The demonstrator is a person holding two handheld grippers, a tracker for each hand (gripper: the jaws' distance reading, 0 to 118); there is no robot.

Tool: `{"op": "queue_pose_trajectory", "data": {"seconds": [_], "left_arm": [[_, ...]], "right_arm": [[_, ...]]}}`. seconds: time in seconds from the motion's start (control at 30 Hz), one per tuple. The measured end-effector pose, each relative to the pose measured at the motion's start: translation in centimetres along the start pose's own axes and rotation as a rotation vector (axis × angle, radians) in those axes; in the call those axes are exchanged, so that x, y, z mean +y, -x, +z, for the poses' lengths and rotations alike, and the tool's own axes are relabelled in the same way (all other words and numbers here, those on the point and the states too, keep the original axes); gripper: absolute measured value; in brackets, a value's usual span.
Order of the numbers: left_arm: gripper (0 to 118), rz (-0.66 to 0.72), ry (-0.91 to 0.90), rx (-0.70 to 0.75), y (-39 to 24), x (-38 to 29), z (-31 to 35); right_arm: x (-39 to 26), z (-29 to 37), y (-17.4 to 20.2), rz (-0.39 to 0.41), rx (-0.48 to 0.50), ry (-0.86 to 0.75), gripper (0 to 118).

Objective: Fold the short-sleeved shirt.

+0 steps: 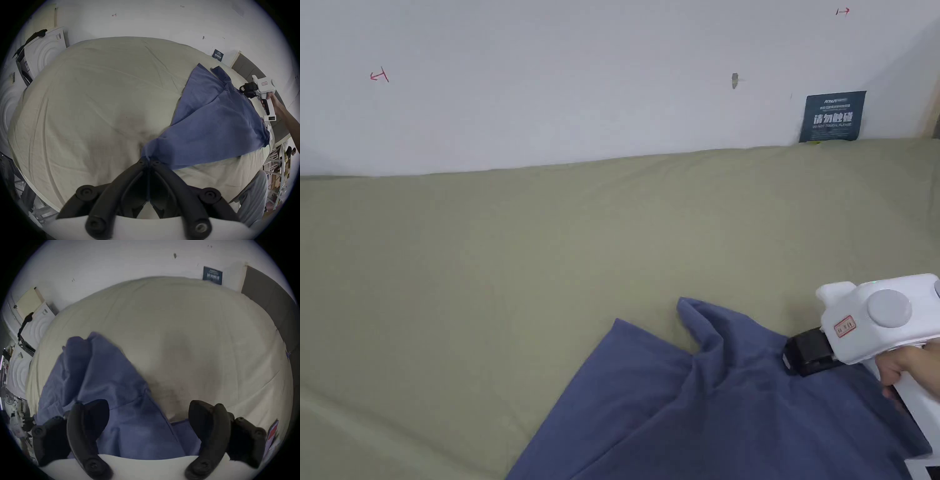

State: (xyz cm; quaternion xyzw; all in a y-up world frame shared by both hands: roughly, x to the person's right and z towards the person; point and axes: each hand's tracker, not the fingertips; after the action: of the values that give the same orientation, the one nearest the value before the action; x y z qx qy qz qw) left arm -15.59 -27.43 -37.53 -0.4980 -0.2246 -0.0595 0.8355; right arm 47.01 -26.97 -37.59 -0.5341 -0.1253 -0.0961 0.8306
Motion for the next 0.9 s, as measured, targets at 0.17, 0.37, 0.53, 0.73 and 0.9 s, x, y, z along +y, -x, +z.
{"op": "queue_pose_trajectory", "data": {"seconds": [0.17, 0.37, 0.53, 0.73, 0.9], "left_arm": [[0, -0.014, 0.004, 0.007, -0.1, 0.1, 0.1], [0, -0.003, -0.034, 0.011, -0.1, 0.6, 1.8], [0, 0.045, -0.175, -0.041, -0.1, 3.3, 6.6], [0, -0.003, -0.324, -0.023, -0.8, 9.3, 12.8], [0, -0.014, -0.493, 0.009, -1.7, 15.6, 20.3]], "right_arm": [[0.0, 3.4, 1.0, 0.019, 0.022, -0.071, 57], [-0.7, 9.1, 2.3, 0.044, 0.019, -0.165, 3], [-2.2, 18.0, 3.4, 0.094, 0.036, -0.301, 3], [-4.5, 31.1, 4.5, 0.128, 0.019, -0.488, 3], [-6.5, 41.7, 4.9, 0.139, -0.03, -0.668, 3]]}}
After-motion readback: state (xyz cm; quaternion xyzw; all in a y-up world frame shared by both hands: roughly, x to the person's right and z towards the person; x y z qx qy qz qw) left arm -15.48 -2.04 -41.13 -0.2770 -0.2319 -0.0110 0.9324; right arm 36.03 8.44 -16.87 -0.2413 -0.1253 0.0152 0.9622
